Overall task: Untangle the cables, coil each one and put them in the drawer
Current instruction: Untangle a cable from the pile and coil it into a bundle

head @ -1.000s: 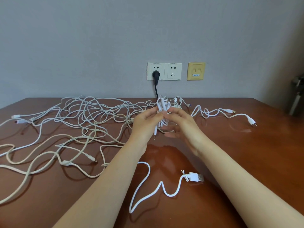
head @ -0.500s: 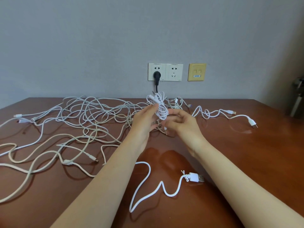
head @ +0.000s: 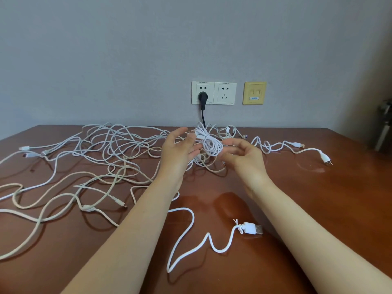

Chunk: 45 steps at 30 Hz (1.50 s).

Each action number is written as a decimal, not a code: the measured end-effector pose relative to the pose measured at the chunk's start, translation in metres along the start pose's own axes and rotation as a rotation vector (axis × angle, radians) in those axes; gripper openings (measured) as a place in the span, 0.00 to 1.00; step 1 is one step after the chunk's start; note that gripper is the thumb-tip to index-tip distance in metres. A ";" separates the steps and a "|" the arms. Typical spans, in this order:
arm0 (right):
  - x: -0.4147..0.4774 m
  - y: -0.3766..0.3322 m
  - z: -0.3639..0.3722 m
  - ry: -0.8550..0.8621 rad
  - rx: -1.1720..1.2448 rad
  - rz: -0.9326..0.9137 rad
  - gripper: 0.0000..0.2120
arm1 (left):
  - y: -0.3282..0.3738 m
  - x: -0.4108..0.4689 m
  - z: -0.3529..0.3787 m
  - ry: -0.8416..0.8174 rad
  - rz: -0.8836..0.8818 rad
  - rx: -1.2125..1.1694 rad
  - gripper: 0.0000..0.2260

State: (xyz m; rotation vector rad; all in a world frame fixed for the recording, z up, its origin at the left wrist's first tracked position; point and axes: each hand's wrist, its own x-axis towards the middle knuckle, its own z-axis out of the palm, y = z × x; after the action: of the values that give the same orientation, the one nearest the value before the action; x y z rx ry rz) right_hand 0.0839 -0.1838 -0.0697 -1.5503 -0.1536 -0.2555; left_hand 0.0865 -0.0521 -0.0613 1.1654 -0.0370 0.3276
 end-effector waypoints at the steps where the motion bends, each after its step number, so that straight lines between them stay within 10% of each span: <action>1: 0.000 0.000 0.000 0.009 -0.021 -0.008 0.16 | 0.000 -0.001 0.000 0.000 0.014 -0.004 0.10; 35: 0.004 -0.006 -0.008 0.257 -0.291 -0.123 0.10 | 0.005 -0.002 -0.004 0.038 0.040 -0.131 0.09; 45: -0.007 -0.016 -0.007 -0.365 -0.157 -0.068 0.22 | 0.007 -0.005 -0.004 -0.193 0.034 -0.057 0.10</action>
State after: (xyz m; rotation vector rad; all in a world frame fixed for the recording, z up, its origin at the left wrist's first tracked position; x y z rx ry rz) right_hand 0.0723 -0.1906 -0.0564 -1.7400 -0.4832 -0.0358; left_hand 0.0789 -0.0475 -0.0572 1.1380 -0.2342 0.2416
